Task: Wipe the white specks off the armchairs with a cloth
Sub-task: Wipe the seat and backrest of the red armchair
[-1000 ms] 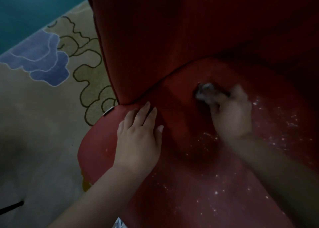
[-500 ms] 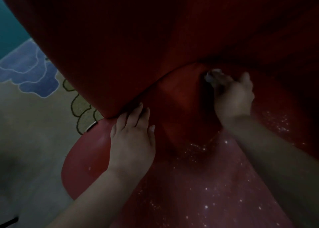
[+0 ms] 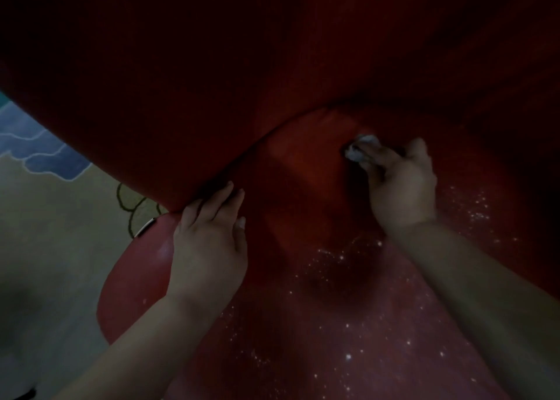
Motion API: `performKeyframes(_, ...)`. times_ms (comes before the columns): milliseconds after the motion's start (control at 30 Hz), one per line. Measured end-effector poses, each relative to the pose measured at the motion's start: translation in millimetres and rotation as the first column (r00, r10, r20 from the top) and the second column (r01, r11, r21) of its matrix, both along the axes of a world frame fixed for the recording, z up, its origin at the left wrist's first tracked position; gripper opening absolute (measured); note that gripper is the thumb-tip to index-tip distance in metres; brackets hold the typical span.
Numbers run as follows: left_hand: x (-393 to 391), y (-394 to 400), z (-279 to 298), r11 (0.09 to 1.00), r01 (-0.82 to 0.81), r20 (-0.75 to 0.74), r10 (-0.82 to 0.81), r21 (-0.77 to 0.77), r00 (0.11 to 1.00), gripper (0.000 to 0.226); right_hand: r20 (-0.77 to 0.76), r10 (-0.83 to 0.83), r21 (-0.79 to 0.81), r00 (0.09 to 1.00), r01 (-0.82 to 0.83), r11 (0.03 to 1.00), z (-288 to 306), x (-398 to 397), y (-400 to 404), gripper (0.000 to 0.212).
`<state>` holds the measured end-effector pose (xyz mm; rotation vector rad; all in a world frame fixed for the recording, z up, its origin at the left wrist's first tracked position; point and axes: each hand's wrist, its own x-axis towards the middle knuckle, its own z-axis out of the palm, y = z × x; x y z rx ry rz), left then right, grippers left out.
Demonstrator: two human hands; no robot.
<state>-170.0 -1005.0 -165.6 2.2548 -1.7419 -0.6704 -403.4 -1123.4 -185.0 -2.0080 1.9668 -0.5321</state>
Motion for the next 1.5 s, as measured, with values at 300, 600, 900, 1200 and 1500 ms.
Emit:
performKeyframes(300,26.5,23.5,-2.7,0.998,-0.017,-0.047,0.015,-0.054,0.999,0.042,0.024,0.343,0.003,0.939,-0.343,0.939,12.4,26.9,83.7,0.035)
performKeyframes(600,53.7,66.8,-4.7,0.99,-0.101,-0.075,0.094,-0.1,0.993,0.044,0.052,0.383,0.055,0.922,-0.386,0.921,14.8,85.1,157.0,0.038)
performKeyframes(900,76.2,116.4,-15.6,1.0,-0.015,-0.01,0.015,-0.017,1.0,0.061,0.039,0.232,0.062,0.972,-0.234,0.97,7.9,129.3,142.1,0.032)
performKeyframes(1200,87.4,139.4,-18.6,0.999,0.041,0.028,-0.04,-0.027,0.999,0.059,-0.033,0.255,0.008,0.966,-0.254,0.967,5.7,118.0,164.0,0.037)
performKeyframes(1500,89.2,147.0,-19.7,0.998,0.039,0.045,-0.036,-0.052,0.998,0.058,-0.103,0.536,0.075,0.838,-0.531,0.844,10.0,113.0,212.7,0.031)
